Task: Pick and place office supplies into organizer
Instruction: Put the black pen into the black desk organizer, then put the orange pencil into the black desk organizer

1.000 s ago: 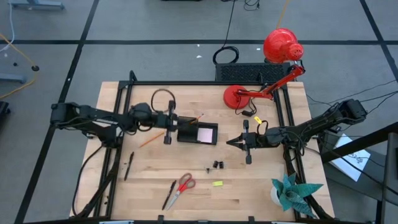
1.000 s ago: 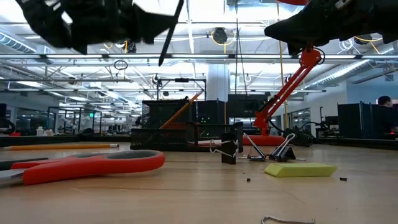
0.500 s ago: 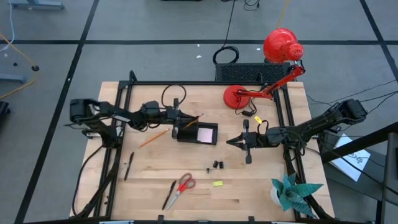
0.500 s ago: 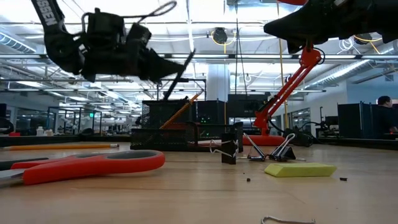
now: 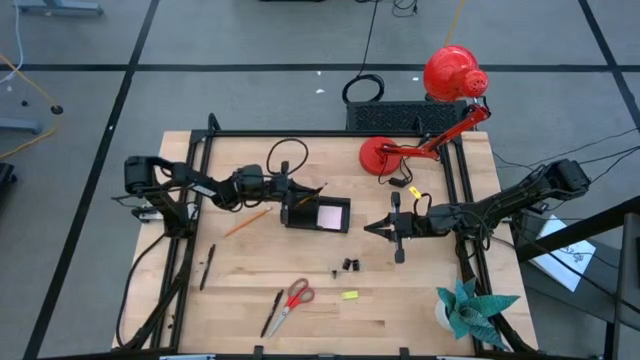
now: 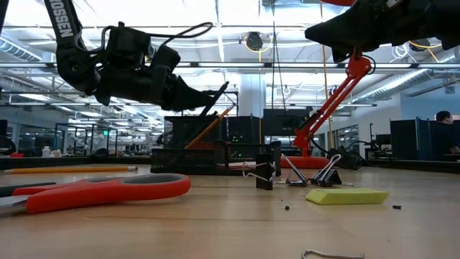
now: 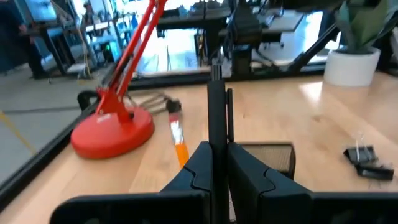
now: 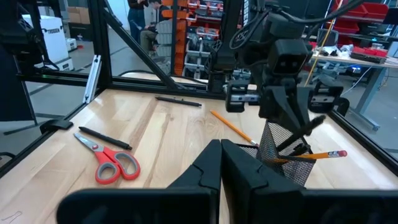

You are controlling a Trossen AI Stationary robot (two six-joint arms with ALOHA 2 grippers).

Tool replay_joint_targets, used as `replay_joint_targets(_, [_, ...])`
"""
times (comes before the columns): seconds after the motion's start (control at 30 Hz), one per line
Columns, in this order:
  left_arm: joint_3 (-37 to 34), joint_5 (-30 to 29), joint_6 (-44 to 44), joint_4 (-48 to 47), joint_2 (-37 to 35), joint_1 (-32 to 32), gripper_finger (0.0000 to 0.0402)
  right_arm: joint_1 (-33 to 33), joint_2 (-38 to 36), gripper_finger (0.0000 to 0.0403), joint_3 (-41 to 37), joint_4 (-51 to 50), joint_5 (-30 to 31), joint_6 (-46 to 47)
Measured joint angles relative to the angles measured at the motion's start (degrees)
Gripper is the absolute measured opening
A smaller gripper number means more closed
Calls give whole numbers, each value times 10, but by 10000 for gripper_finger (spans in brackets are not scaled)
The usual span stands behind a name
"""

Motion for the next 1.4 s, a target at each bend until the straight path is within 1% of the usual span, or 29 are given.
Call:
replay_joint_targets(0.23, [0,-14,9,-43,0,0,26,0,0,4,0,-2,0,0])
replay_joint_targets(0.43, [0,-14,8,-47,0,0,26,0,0,4,0,-1,0,0])
replay_joint_targets(0.6, [0,-13,-20,-45,0,0,30,0,0,4,0,-1,-1,0])
replay_joint_targets(0.67, [0,-13,-23,-45,0,-1,42,0,0,4,0,-1,-1,0])
replay_joint_targets(0.9, [0,-13,-24,-44,0,-2,109,0,0,4,0,-1,-1,0])
replay_joint_targets(1.0, [0,-13,-23,-40,0,-2,123,0,0,4,0,-1,-1,0])
replay_joint_targets(1.07, [0,-3,-17,-37,-4,-3,125,0,0,4,0,-1,-1,0])
replay_joint_targets(1.17, [0,30,-7,-37,-33,-6,126,0,0,4,0,-2,-1,0])
replay_joint_targets(1.2, [0,32,-7,-44,-51,-10,126,0,0,4,0,-2,-1,0])
replay_joint_targets(1.27, [0,28,-7,-87,-99,-18,127,0,0,4,0,-2,-1,0])
replay_joint_targets(1.33, [0,5,-7,-169,-164,-30,127,0,0,4,0,-6,-1,0])
replay_joint_targets(1.37, [1,-17,-3,-228,-200,-35,127,0,0,4,0,-10,-1,0])
replay_joint_targets(1.4, [2,-50,0,-308,-243,-43,127,0,0,4,0,-13,-1,0])
